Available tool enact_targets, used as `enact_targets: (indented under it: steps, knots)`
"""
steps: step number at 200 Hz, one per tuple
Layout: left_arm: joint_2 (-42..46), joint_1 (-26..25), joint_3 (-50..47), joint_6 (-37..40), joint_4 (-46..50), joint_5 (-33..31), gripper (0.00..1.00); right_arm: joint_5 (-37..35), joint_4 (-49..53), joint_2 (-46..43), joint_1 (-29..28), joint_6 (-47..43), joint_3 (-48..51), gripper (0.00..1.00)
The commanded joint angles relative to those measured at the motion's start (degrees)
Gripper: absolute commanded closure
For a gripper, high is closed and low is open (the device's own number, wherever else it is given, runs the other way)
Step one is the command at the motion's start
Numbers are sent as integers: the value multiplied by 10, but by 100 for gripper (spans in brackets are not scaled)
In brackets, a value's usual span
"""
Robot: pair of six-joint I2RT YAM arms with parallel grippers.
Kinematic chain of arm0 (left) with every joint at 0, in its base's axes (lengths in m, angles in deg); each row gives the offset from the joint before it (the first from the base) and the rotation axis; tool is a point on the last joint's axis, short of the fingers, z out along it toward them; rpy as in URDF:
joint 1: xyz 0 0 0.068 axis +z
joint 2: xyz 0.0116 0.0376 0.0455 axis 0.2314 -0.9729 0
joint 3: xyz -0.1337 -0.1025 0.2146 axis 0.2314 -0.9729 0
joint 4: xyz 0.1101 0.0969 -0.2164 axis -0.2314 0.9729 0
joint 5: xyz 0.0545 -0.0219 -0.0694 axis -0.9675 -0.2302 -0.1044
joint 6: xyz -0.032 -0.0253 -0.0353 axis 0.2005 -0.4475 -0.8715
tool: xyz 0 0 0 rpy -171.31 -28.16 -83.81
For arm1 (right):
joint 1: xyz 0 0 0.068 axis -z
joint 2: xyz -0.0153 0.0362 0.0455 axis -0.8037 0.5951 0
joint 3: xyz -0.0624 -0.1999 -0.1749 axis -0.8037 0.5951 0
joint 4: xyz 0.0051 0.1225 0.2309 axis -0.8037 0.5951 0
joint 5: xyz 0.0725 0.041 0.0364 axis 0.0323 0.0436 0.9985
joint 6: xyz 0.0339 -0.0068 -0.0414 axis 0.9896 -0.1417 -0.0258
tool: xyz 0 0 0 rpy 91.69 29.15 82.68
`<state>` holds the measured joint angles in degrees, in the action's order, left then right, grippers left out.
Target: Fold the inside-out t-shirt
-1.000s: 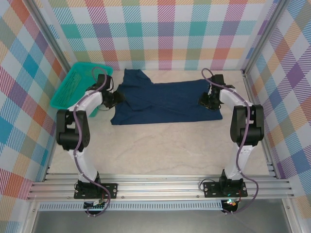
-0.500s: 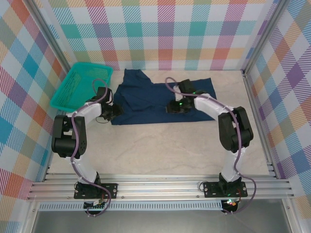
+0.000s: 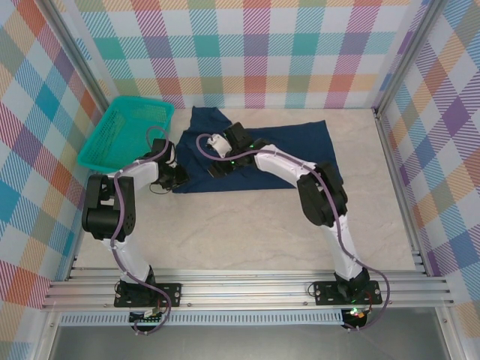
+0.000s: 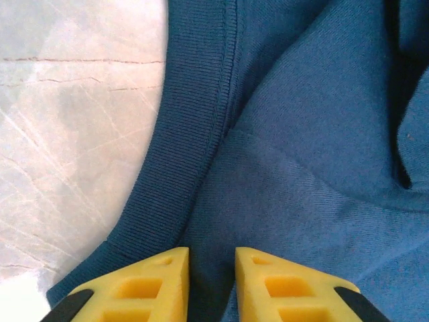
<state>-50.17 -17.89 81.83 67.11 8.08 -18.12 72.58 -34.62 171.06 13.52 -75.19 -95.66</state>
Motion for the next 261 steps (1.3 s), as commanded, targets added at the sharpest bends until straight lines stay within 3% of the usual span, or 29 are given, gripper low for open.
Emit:
enact_targets:
  steps: [1,68,149,186,230,261]
  knots:
    - [-2,10,-10,8,-9,10,78,-11,40,37,-8,-67,-56,44]
    - [-1,13,-17,8,-12,15,85,-36,140,125,-19,-99,-191,48]
    - [9,16,-27,5,-17,13,86,-53,243,212,-31,-119,-327,53]
    - [9,17,-33,6,-22,13,87,-80,286,262,-31,-107,-409,64]
    - [6,17,-32,5,-23,15,88,-92,277,260,-28,-94,-411,79]
    - [6,17,-34,4,-24,16,88,-76,271,251,-18,-70,-404,83]
